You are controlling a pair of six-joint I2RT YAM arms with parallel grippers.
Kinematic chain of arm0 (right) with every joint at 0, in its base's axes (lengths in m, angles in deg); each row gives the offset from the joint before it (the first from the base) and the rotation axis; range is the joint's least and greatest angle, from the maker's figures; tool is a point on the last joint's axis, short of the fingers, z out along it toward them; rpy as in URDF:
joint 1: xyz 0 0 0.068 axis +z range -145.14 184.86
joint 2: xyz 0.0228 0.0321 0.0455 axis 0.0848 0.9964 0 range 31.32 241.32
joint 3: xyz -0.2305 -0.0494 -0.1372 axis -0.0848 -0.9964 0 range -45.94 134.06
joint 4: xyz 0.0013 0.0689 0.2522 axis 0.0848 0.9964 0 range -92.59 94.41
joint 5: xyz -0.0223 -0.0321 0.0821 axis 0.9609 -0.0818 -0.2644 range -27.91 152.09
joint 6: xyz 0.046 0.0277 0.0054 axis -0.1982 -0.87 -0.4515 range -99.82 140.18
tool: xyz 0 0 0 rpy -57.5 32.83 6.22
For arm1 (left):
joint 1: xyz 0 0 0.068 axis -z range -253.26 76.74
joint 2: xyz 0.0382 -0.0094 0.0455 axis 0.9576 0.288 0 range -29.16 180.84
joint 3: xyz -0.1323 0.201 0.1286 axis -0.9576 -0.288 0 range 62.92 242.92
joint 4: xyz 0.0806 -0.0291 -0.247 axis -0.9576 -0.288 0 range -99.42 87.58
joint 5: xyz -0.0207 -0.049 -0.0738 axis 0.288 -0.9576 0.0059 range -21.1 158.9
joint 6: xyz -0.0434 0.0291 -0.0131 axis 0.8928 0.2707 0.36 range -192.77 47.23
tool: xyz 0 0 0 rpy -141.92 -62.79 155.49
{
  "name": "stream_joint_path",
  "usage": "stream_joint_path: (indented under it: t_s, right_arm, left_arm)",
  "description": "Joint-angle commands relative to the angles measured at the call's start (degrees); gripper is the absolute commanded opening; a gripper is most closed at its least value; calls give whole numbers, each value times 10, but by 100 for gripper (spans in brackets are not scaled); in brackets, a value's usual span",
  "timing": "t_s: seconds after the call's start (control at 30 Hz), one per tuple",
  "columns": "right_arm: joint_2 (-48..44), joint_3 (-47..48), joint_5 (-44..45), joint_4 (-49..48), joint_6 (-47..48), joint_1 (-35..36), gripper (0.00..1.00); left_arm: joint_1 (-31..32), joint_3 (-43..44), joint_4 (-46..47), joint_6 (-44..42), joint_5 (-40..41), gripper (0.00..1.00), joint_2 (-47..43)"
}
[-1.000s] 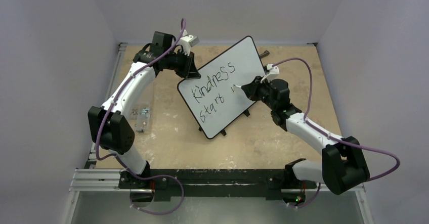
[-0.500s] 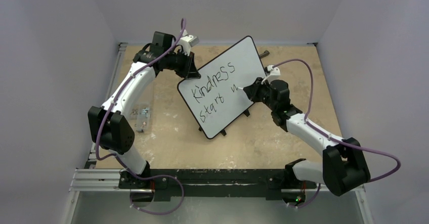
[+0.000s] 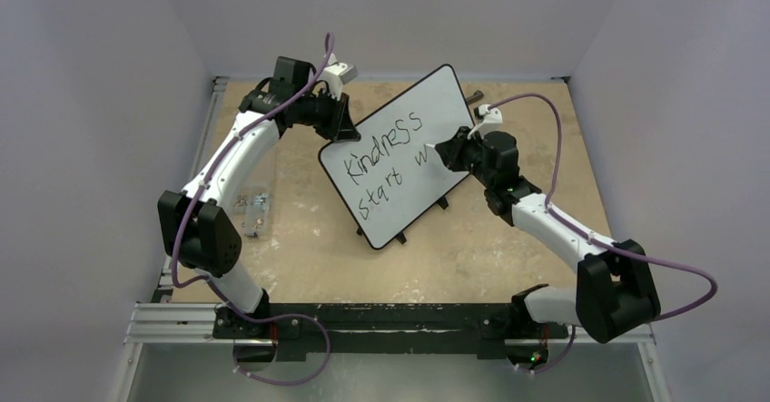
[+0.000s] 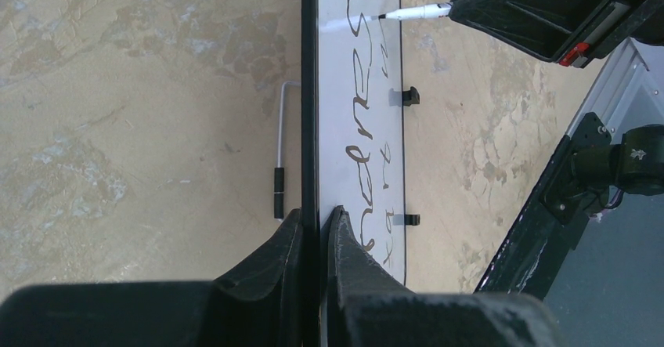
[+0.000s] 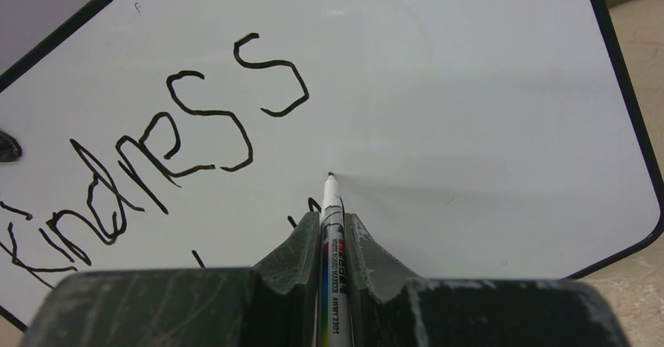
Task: Write a sentence on the whiteboard
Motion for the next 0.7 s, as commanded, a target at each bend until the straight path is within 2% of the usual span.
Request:
stream_joint_path:
  t_s: [0.0, 0.3, 0.67]
  right_arm:
    - [-17, 16, 2, 13, 0, 0, 0]
    - [-54, -3, 38, 22, 15, 0, 0]
    - [-13, 14, 52, 5, 16, 0, 0]
  left_arm:
    - [21, -15, -59, -65, 58, 0, 18]
    - [22, -15, -59, -66, 60, 0, 17]
    - [23, -17, -59, -67, 58, 0, 15]
